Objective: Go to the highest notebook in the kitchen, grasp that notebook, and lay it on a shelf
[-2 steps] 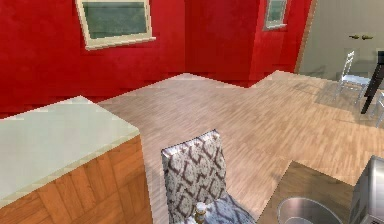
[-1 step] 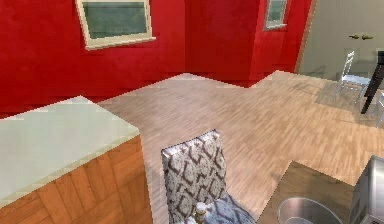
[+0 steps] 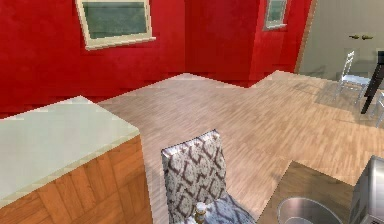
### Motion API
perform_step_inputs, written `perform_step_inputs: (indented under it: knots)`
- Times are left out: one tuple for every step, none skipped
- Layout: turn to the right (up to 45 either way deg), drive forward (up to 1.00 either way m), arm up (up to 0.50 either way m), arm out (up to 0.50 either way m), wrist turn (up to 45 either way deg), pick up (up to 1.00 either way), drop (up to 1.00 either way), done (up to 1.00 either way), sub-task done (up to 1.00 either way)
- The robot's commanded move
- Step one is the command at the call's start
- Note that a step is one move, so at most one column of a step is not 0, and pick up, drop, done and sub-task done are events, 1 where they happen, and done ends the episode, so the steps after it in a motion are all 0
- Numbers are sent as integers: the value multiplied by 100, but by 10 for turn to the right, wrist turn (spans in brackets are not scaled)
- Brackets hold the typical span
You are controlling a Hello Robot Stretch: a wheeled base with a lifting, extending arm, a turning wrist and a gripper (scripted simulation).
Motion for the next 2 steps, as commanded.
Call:
perform_step_inputs:
  knots:
    - [0, 0, 0, 0, 0, 100, 0, 0, 0]
    - [0, 0, 10, 0, 0, 0, 0, 0, 0]
